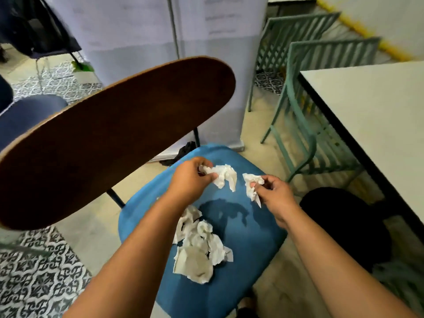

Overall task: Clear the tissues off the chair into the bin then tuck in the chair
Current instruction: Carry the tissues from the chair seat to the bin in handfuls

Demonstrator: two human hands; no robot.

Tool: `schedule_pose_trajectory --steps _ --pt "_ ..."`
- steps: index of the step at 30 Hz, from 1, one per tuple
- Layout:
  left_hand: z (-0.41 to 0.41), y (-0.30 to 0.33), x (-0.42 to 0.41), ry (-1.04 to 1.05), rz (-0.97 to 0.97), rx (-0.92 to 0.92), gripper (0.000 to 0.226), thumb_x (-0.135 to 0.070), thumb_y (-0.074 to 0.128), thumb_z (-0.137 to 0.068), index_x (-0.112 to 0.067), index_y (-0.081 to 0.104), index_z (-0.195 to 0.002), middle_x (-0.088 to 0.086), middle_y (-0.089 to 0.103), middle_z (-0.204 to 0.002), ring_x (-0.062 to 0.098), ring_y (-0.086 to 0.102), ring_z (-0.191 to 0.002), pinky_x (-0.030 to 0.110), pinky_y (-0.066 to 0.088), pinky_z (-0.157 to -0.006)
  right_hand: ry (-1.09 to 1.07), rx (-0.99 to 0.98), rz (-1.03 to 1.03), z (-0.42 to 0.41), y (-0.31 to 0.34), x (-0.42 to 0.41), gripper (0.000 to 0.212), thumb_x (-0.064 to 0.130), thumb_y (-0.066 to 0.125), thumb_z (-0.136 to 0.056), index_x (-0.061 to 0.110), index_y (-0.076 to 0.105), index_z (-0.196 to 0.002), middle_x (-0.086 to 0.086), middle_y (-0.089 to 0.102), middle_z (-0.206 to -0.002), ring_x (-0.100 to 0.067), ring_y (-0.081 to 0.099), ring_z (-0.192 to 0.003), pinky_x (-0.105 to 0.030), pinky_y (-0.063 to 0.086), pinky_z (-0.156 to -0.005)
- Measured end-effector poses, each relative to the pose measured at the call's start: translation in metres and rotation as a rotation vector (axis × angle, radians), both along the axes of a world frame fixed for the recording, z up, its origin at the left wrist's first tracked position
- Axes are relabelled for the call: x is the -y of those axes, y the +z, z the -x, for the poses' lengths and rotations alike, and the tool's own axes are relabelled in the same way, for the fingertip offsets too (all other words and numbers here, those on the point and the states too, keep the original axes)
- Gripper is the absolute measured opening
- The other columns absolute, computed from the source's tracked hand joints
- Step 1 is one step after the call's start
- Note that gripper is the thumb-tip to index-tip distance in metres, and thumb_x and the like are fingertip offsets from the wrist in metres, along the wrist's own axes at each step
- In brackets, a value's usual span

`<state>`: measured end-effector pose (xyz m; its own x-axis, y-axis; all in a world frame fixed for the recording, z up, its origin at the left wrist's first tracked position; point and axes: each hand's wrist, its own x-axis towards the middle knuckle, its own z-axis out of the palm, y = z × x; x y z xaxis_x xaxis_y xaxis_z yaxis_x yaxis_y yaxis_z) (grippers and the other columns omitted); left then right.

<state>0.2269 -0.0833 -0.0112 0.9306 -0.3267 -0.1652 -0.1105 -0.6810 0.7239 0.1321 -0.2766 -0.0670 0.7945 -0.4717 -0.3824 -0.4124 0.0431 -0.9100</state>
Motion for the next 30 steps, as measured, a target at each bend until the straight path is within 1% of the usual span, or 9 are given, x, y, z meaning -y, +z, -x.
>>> schedule_pose_trajectory --steps 3,6,10,13,16,21,23,26,30 --pt "0.015 0.004 0.010 -0.101 0.005 0.027 0.020 -0.029 0.074 -0.081 -0.020 0.067 -0.098 -0.012 0.054 -0.066 0.004 0.050 -0.057 0.021 0.035 -0.051 -0.122 0.030 -0.009 0.038 0.011 -0.003 0.021 0.017 0.071 -0.084 0.016 0.066 -0.104 -0.005 0.072 -0.101 -0.020 0.068 -0.093 -0.038 0.054 -0.090" --pt "0.052 0.010 0.029 -0.293 -0.025 0.041 0.021 -0.034 0.073 -0.081 -0.023 0.066 -0.097 -0.007 0.058 -0.069 0.008 0.052 -0.059 0.022 0.036 -0.052 -0.294 0.038 0.018 0.102 0.017 -0.009 0.021 0.017 0.070 -0.084 0.015 0.065 -0.105 -0.009 0.072 -0.102 -0.022 0.068 -0.090 -0.040 0.055 -0.086" --pt "0.110 0.007 0.057 -0.482 -0.026 0.017 0.026 -0.037 0.073 -0.081 -0.019 0.067 -0.099 -0.004 0.060 -0.075 0.012 0.053 -0.065 0.021 0.037 -0.052 -0.466 0.044 0.025 0.187 0.011 -0.017 0.016 0.016 0.069 -0.085 0.016 0.065 -0.101 -0.006 0.070 -0.097 -0.015 0.065 -0.080 -0.029 0.052 -0.072" --pt "0.164 0.000 0.085 -0.641 -0.071 0.000 0.031 -0.040 0.073 -0.081 -0.017 0.068 -0.101 -0.002 0.062 -0.081 0.013 0.054 -0.073 0.023 0.038 -0.059 -0.599 -0.006 0.030 0.261 0.001 -0.018 0.011 0.022 0.071 -0.083 0.027 0.063 -0.089 -0.003 0.071 -0.097 -0.016 0.065 -0.085 -0.034 0.052 -0.078" --pt "0.224 -0.010 0.114 -0.822 -0.077 -0.032 0.034 -0.041 0.073 -0.080 -0.015 0.069 -0.102 0.001 0.066 -0.082 0.013 0.057 -0.071 0.021 0.042 -0.055 -0.754 -0.068 0.030 0.339 -0.008 -0.017 0.016 0.032 0.074 -0.078 0.027 0.065 -0.091 -0.004 0.073 -0.100 -0.024 0.068 -0.089 -0.042 0.053 -0.083" --pt "0.328 -0.035 0.147 -1.042 -0.152 -0.060 0.039 -0.050 0.072 -0.077 -0.017 0.068 -0.098 0.001 0.067 -0.084 0.016 0.063 -0.076 0.036 0.056 -0.073 -1.059 -0.122 -0.026 0.455 -0.030 -0.028 0.021 0.025 0.077 -0.078 0.023 0.063 -0.093 -0.011 0.073 -0.095 -0.023 0.065 -0.078 -0.037 0.049 -0.070" --pt "0.362 -0.043 0.156 -1.104 -0.175 -0.096 0.036 -0.047 0.073 -0.077 -0.016 0.068 -0.095 0.002 0.067 -0.084 0.016 0.063 -0.076 0.033 0.054 -0.073 -1.166 -0.159 -0.052 0.492 -0.038 -0.034 0.026 0.019 0.076 -0.079 0.011 0.063 -0.100 -0.013 0.072 -0.090 -0.025 0.064 -0.073 -0.039 0.049 -0.067" --pt "0.424 -0.061 0.176 -1.189 -0.219 -0.152 0.028 -0.043 0.074 -0.078 -0.018 0.070 -0.089 0.000 0.066 -0.078 0.014 0.063 -0.073 0.030 0.051 -0.071 -1.308 -0.228 -0.054 0.560 -0.052 -0.038 0.011 0.004 0.070 -0.082 0.009 0.062 -0.086 -0.015 0.069 -0.076 -0.023 0.058 -0.059 -0.032 0.048 -0.059" --pt "0.497 -0.089 0.199 -1.228 -0.270 -0.199 0.022 -0.038 0.074 -0.080 -0.020 0.071 -0.092 -0.003 0.067 -0.082 0.010 0.061 -0.073 0.022 0.044 -0.067 -1.420 -0.374 -0.029 0.636 -0.079 -0.025 0.018 0.014 0.073 -0.081 0.012 0.064 -0.095 -0.013 0.071 -0.090 -0.023 0.062 -0.071 -0.031 0.049 -0.066"
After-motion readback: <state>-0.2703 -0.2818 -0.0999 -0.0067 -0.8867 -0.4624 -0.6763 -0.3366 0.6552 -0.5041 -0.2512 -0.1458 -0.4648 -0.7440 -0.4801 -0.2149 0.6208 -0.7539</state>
